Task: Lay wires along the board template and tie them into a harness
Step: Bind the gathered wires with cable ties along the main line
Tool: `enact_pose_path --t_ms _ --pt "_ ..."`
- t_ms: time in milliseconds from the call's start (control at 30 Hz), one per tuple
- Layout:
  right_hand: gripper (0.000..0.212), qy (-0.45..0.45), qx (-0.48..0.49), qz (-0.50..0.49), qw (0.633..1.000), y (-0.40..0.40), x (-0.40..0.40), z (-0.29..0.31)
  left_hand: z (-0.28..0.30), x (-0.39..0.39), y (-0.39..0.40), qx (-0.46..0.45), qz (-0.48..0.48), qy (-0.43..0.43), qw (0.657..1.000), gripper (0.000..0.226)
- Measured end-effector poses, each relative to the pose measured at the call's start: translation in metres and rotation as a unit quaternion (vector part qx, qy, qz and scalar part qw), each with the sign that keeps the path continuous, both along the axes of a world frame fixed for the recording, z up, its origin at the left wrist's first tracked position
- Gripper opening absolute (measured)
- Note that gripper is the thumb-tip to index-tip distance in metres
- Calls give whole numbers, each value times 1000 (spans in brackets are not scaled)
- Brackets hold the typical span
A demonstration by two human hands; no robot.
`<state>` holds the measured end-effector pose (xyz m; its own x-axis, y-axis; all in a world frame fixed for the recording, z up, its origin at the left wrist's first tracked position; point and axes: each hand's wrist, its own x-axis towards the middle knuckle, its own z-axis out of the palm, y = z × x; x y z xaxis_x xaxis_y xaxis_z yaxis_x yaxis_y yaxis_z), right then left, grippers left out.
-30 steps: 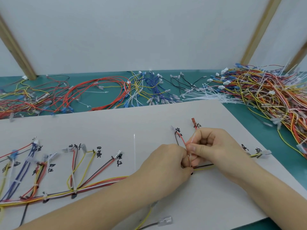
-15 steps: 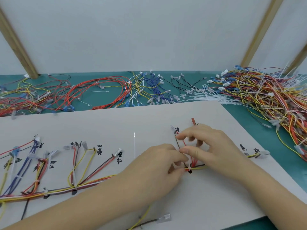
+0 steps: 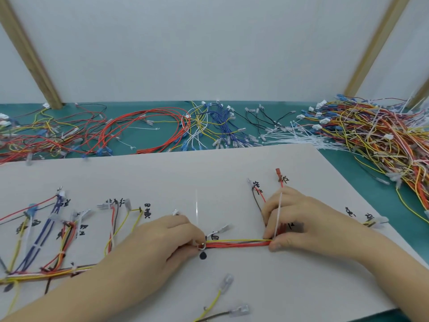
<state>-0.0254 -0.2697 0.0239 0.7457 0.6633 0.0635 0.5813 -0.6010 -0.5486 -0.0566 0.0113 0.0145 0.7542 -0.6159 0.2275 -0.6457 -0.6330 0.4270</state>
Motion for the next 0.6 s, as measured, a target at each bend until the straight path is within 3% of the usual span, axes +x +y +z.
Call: enact_pose_path --t_ms 233,600 --pt "6 15 15 7 1000 -1 1 0 -6 3 -1 -38 -1 -8 999 8" --pt "8 1 30 20 999 -10 5 -2 -8 4 -7 -40 -14 4 999 22"
